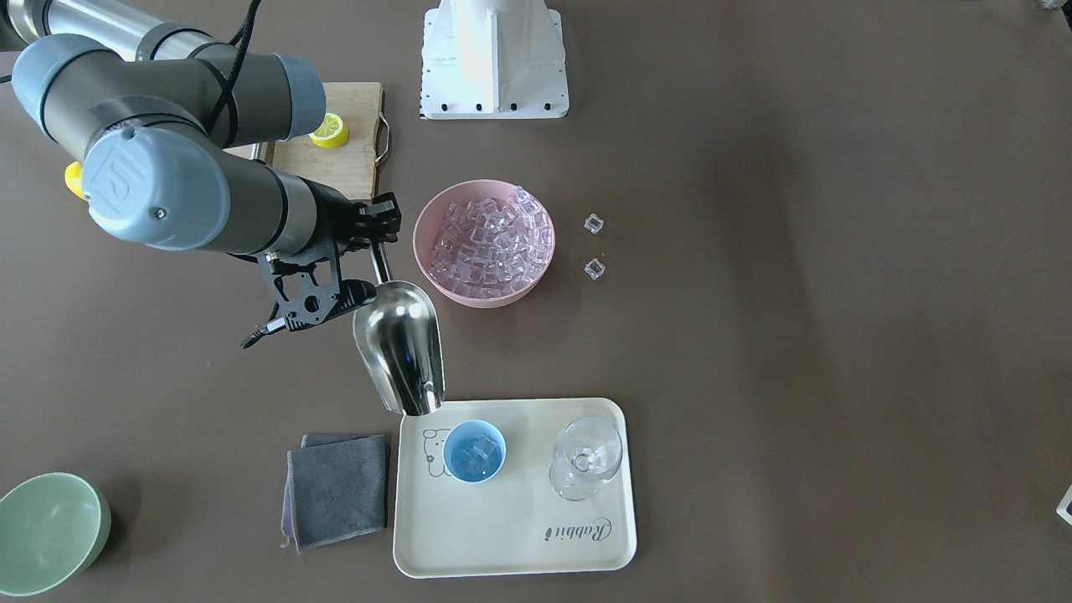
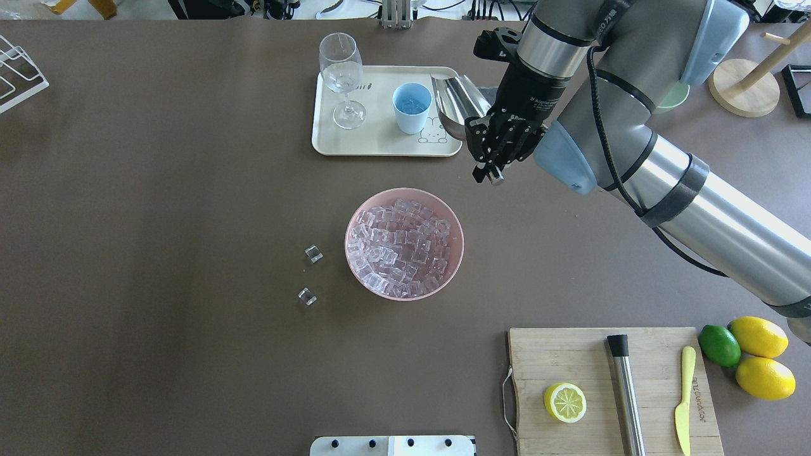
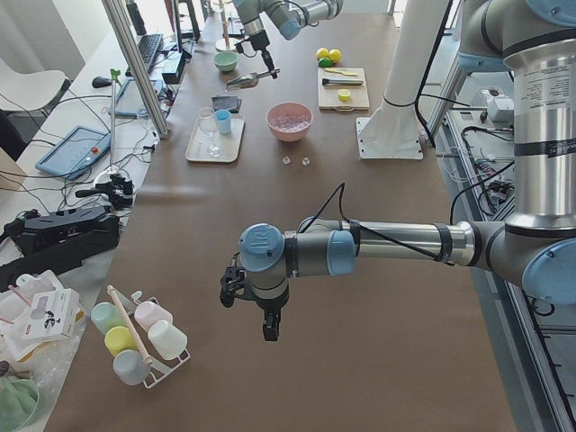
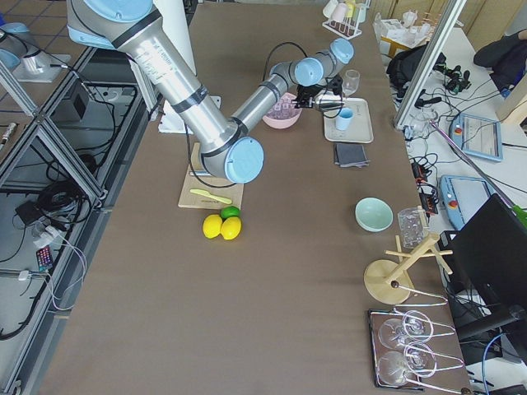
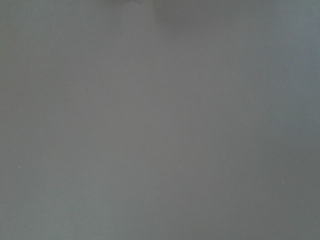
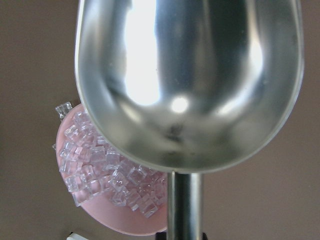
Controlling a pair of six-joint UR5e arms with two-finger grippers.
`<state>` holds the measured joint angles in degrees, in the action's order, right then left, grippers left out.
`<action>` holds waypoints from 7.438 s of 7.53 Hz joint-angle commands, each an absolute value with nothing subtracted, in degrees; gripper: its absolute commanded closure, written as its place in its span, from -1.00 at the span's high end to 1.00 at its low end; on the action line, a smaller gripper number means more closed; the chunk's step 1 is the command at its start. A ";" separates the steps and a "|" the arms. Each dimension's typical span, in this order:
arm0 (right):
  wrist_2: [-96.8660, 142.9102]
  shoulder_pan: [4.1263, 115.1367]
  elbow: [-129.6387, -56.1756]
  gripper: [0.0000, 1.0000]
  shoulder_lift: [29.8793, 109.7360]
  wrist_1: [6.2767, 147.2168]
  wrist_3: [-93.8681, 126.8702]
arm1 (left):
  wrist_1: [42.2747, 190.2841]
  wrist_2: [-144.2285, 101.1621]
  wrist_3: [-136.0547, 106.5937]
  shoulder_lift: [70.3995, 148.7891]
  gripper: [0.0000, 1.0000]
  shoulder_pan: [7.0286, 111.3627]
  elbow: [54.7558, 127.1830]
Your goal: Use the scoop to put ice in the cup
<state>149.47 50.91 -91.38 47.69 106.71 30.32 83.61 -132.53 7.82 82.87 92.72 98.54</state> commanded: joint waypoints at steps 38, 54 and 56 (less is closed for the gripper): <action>125.78 63.96 -107.84 0.99 95.34 87.27 17.67 | 83.76 -134.74 3.34 82.44 0.97 92.37 99.58; 129.99 88.15 -101.69 0.99 102.22 87.45 4.04 | 83.76 -134.74 3.34 82.53 0.97 92.02 99.49; 129.99 88.07 -101.69 0.99 102.22 87.45 3.96 | 83.76 -134.74 3.34 82.53 0.97 91.93 99.58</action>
